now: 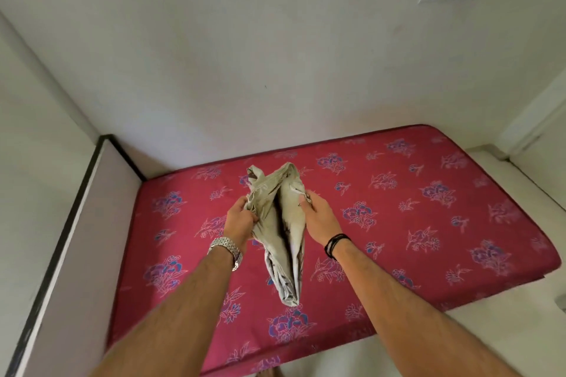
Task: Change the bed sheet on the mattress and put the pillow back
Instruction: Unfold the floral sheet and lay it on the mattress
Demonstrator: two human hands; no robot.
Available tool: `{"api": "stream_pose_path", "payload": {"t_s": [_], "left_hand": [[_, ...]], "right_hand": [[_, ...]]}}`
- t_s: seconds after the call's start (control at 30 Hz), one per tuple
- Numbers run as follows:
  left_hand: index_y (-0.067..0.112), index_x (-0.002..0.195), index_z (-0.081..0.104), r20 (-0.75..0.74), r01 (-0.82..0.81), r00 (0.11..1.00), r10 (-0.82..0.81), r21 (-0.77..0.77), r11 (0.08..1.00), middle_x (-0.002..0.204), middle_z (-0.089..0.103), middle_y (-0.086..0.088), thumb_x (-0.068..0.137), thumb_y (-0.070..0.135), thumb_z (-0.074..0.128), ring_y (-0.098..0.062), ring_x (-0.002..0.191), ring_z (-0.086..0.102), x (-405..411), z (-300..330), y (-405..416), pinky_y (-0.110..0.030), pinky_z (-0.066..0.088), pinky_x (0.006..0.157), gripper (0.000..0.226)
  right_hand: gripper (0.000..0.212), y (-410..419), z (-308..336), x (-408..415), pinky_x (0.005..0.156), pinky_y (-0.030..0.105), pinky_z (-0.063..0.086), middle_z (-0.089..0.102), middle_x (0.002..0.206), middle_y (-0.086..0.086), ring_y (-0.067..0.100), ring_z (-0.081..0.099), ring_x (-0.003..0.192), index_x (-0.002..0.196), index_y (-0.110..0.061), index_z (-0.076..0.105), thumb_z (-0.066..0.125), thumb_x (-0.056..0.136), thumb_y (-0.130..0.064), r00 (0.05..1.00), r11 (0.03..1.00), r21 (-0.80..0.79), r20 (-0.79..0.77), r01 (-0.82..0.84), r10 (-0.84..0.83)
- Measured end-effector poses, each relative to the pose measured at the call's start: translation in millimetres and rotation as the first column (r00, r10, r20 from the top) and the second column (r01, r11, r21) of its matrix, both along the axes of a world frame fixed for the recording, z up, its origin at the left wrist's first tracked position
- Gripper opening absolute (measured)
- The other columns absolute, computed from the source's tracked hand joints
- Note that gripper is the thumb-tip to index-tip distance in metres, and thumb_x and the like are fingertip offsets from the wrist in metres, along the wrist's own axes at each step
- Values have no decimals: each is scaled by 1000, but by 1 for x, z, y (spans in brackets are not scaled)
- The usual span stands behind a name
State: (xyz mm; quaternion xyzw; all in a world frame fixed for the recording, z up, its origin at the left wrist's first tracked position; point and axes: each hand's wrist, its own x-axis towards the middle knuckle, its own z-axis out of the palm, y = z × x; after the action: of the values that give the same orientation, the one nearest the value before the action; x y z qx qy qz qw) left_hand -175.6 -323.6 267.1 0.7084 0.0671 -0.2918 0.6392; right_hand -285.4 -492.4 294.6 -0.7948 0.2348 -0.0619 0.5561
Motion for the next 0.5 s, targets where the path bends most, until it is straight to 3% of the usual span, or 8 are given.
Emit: {"api": "stream_pose_path", "payload": {"t_s": [0.07, 0.13, 0.2, 0.27, 0.33, 0.37, 0.43, 0.5], "left_hand": [[12, 126, 61, 107, 8, 994, -27, 180, 984, 87, 63, -4, 88, -7, 41, -15, 62, 57, 14, 3, 0, -30, 51, 53, 48], [27, 139, 52, 204, 11, 971, -126, 486, 874, 122, 54, -9, 82, 6, 49, -26, 102, 60, 24, 2, 0, -41, 57, 85, 61], [36, 152, 31, 276, -14, 923, -269, 722, 692, 154, 26, -9, 74, 9, 59, -38, 141, 30, 30, 7, -2, -57, 30, 117, 87], [32, 160, 11, 385, -4, 839, -384, 711, 703, 165, 8, -7, 73, 12, 66, -36, 152, 11, 36, 17, -11, -57, 14, 124, 105], [32, 162, 10, 536, 62, 695, -478, 618, 783, 168, 11, -4, 79, 23, 69, -31, 154, 10, 46, 31, -27, -54, 13, 125, 102], [35, 161, 15, 584, 121, 624, -519, 583, 803, 167, 15, -1, 81, 24, 68, -28, 153, 12, 49, 42, -37, -53, 13, 125, 96], [37, 152, 39, 593, 305, 572, -567, 487, 818, 159, 38, 3, 82, 20, 65, -23, 148, 30, 57, 61, -59, -52, 23, 124, 77], [35, 125, 65, 548, 444, 549, -631, 448, 776, 127, 68, 9, 82, 26, 63, -14, 120, 60, 62, 76, -77, -48, 46, 109, 44]], "right_hand": [[44, -5, 6, 10, 106, 28, 40, 60, 139, -1, 15, 54, 129, 148, -16, 50, 39, 111, -36, 1000, 995, -93, 9, 30, -29], [46, -14, 11, 17, 105, 25, 37, 57, 144, 0, 14, 51, 133, 150, -15, 48, 39, 111, -37, 997, 989, -127, 28, 71, -68], [45, -26, 18, 26, 105, 29, 44, 61, 140, -2, 13, 57, 127, 147, -21, 52, 39, 110, -42, 996, 986, -157, 74, 60, -49], [43, -43, 23, 36, 97, 37, 53, 70, 122, -7, 12, 65, 111, 140, -28, 57, 38, 109, -50, 994, 977, -213, 98, -18, 40], [38, -57, 28, 46, 86, 37, 55, 70, 103, -10, 7, 67, 92, 135, -28, 59, 39, 109, -47, 984, 951, -275, 66, -138, 162], [36, -61, 31, 50, 85, 41, 57, 71, 102, -5, 10, 68, 88, 134, -27, 59, 41, 109, -45, 974, 936, -289, 43, -201, 222], [31, -68, 34, 57, 83, 47, 59, 71, 106, 10, 21, 72, 84, 130, -30, 60, 44, 107, -44, 950, 914, -284, 25, -291, 310], [24, -77, 37, 63, 79, 48, 60, 71, 97, 7, 23, 72, 79, 121, -35, 62, 45, 107, -43, 944, 911, -285, 56, -297, 325]]}}
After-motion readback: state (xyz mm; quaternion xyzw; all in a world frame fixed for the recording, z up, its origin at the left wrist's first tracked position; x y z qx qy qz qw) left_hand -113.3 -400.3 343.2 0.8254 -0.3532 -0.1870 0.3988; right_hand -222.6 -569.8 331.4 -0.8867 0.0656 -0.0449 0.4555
